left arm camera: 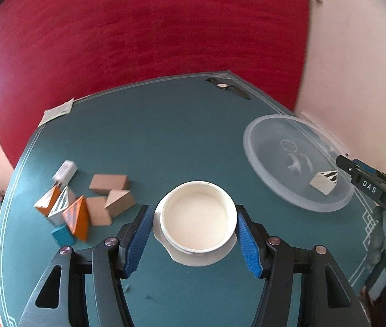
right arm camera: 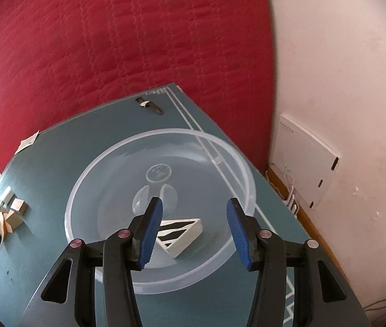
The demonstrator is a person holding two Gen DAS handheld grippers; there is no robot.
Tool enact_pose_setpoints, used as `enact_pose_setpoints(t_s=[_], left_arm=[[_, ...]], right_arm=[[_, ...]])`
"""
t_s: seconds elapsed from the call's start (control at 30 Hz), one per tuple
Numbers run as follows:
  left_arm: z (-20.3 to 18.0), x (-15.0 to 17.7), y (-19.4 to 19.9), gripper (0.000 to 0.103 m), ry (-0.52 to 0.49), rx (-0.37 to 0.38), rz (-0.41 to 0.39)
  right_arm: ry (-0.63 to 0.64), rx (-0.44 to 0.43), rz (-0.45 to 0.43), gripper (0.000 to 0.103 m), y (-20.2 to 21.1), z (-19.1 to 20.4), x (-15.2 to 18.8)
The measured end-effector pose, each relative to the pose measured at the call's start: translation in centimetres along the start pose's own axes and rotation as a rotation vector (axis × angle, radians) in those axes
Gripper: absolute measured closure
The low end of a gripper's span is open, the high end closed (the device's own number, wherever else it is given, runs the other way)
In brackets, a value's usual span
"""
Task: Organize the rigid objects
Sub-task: 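Carry the striped triangle into the clear basin and open the right gripper, then lower the white bowl into the clear basin and open the left gripper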
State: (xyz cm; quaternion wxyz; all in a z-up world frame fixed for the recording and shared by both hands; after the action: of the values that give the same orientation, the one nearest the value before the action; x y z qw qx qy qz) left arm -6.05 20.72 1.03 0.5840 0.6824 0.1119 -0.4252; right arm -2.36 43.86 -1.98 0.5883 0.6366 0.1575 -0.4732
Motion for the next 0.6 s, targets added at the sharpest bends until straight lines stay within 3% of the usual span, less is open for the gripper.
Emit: enact_pose_setpoints(t_s=[0.6], left_arm=[[-10.4, -3.7, -3.6, 0.04, -0.179, 0.147, -0.008]], right_arm=[[-0.099, 0.06, -0.065, 0.052, 0.9, -2.9, -1.5]])
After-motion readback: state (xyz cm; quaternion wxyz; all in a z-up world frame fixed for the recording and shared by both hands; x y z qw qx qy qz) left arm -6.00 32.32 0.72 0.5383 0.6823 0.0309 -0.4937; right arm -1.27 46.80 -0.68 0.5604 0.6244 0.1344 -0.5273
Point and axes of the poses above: each gripper's, at about its wrist camera, not at the fingertips, and y roughly against the way its jaws point, z to its left, x to its underside, the point moved 10 cm from there along -y, roughly the way its jaws point, and after that the axes turned 2 degrees about -y, right-handed, at the moved point
